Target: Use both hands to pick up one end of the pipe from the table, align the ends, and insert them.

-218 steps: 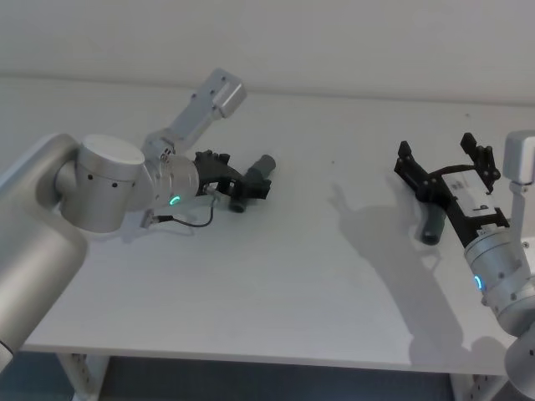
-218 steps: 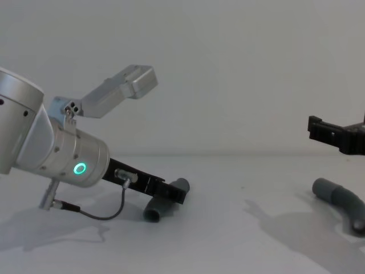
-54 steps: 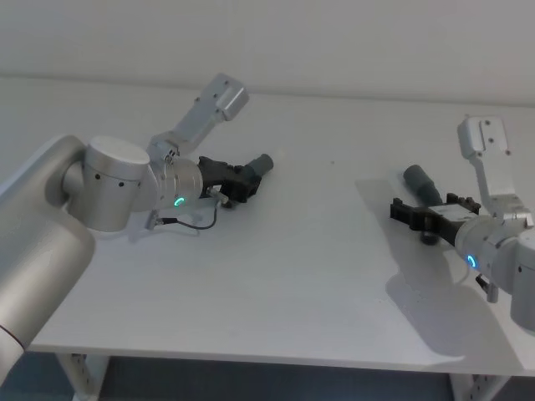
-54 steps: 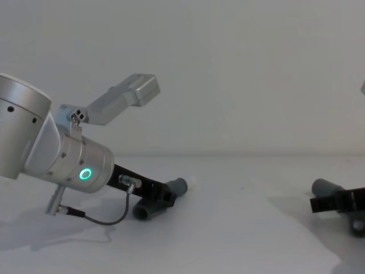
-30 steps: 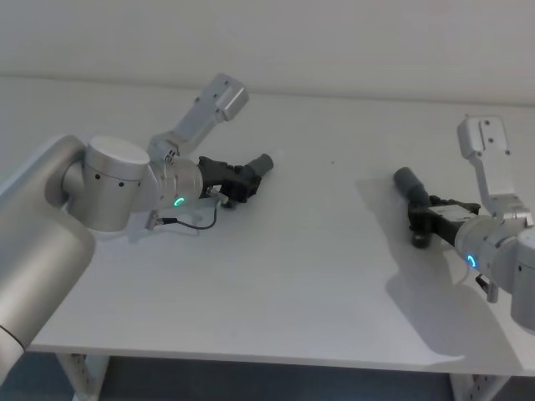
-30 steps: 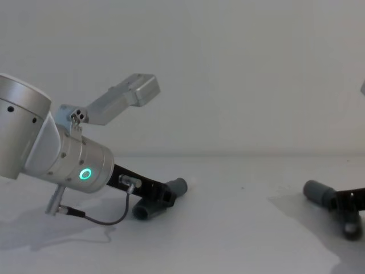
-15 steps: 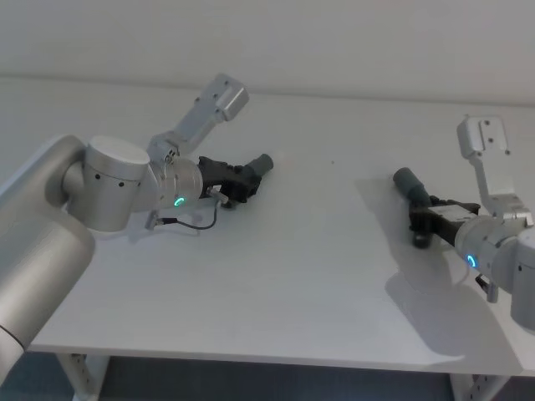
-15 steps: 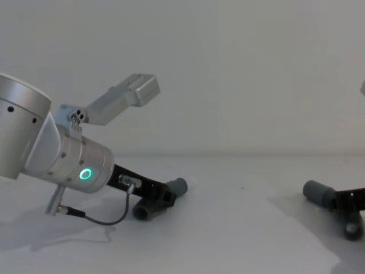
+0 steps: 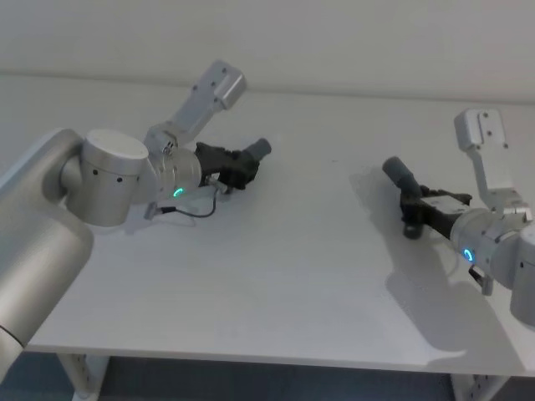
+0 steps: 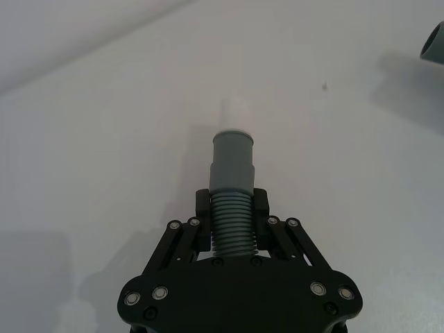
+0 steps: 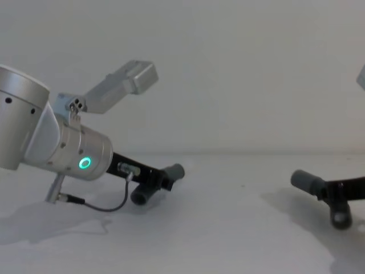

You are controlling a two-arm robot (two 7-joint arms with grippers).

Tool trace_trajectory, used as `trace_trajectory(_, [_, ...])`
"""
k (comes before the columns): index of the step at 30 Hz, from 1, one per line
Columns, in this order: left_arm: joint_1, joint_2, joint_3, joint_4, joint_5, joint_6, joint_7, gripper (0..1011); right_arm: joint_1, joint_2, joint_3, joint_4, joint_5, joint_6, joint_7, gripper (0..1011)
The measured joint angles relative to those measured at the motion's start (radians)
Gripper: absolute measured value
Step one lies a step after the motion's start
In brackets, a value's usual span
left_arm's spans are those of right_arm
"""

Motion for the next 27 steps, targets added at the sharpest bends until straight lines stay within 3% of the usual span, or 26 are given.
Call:
trace_trajectory(12, [-0.009,0.002,-0.012,-0.040,0.020,-0.053,0.007,333,0.020,0.028,-0.003,0.003,0.043,-0.106,0.120,235])
trace_trajectory(27, [-0.021,0.071,0.011,-0.096,0.004,-0.086,-0.138,333,0.071,0.135,-0.030,0.044,0.111,-0.212,0.360,235])
